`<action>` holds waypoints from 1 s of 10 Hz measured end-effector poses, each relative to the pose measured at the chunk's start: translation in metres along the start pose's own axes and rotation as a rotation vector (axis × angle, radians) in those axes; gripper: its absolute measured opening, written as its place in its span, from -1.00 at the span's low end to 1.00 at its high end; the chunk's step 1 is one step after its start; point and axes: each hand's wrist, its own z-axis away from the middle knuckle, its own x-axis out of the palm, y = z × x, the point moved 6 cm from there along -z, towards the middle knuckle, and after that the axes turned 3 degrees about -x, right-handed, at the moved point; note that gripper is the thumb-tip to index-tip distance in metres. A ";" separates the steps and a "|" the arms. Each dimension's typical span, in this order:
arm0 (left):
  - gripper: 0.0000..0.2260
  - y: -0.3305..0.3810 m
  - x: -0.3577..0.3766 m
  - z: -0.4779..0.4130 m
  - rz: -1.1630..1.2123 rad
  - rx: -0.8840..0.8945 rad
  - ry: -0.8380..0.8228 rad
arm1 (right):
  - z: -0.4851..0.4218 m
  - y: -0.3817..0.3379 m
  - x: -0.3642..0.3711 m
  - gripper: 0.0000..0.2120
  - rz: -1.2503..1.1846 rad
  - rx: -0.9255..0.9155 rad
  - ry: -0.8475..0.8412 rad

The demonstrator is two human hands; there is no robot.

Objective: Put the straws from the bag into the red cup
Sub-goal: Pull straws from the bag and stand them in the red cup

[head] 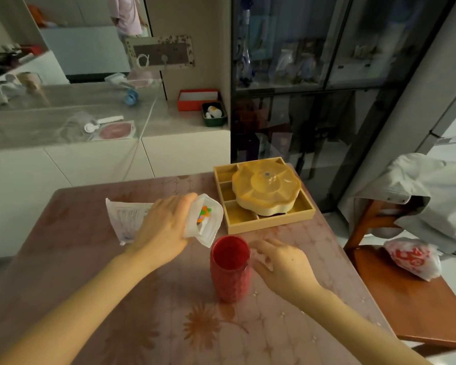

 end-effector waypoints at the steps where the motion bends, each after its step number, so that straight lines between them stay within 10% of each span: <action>1: -0.26 0.013 -0.011 -0.009 -0.149 0.149 0.021 | -0.012 -0.005 -0.021 -0.81 -0.679 0.320 0.202; 2: -0.30 0.035 -0.025 -0.022 -0.355 0.318 0.043 | -0.038 -0.021 -0.015 -0.67 -1.452 0.634 0.115; 4: -0.39 0.068 -0.024 -0.045 -0.729 0.531 -0.085 | -0.073 -0.077 -0.017 -0.45 -2.349 0.636 -0.225; 10: -0.21 0.051 -0.007 -0.053 -0.632 0.508 -0.236 | -0.096 -0.075 -0.003 -0.79 -1.963 0.710 0.104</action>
